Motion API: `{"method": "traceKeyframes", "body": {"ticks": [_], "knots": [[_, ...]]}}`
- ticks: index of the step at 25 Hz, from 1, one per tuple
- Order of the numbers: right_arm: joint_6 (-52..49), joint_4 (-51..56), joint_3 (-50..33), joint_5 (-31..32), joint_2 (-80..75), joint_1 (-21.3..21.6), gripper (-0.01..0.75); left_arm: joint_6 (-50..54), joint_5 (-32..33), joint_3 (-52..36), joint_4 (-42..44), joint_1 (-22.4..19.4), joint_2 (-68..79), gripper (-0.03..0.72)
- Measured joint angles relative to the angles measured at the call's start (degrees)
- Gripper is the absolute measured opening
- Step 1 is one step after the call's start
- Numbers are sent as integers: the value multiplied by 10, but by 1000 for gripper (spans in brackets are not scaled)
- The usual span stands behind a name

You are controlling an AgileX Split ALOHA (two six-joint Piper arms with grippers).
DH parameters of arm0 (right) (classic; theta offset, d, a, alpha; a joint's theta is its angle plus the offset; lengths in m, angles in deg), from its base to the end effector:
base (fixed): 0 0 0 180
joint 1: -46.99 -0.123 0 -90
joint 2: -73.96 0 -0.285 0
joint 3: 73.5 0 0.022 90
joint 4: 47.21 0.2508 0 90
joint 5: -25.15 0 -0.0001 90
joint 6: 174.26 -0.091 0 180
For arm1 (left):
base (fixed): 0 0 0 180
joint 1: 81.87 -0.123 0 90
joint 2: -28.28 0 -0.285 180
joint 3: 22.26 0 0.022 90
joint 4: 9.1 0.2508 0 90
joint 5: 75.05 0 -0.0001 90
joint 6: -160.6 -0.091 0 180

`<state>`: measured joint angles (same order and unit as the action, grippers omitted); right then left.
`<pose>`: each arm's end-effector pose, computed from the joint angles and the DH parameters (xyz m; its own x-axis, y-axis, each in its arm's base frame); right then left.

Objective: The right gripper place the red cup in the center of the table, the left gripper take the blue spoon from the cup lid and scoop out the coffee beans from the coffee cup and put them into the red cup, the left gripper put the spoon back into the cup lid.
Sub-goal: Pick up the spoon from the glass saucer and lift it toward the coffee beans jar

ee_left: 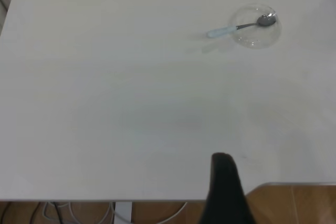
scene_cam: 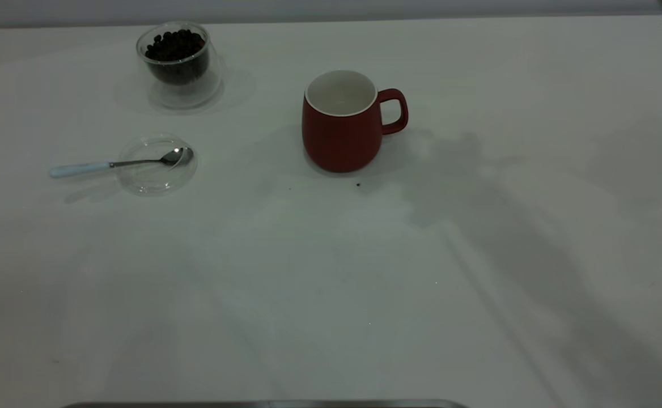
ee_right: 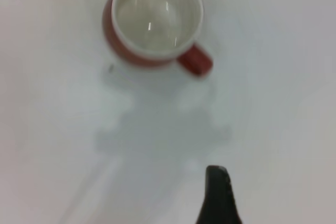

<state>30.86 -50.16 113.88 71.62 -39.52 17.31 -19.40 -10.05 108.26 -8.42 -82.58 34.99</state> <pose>0.3514 0.1963 0.2553 -0.4669 -0.7910 -0.3953 -0.7788 0.5796 -0.2400 -0.0091 0.0009 0.2669 -0.5179 -0.0014 -0.8554 -0.0190 0.9998 0.0099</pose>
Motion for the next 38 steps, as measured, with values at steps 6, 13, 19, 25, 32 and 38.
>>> {"method": "traceKeyframes", "body": {"ticks": [6,13,19,25,32,38], "knots": [[-208,-41,-1,221,137,0,590,-3,0,0,0,0,0,586],[-230,-50,-67,242,294,0,590,-3,0,0,0,0,0,586],[-292,-42,-222,242,450,0,590,-3,0,0,0,0,0,586],[-325,-30,-364,242,607,24,590,-3,0,0,0,0,0,586],[-300,10,-482,225,792,166,590,0,0,0,0,0,0,586],[-241,18,-498,226,928,260,590,0,0,0,0,0,0,586]]}}
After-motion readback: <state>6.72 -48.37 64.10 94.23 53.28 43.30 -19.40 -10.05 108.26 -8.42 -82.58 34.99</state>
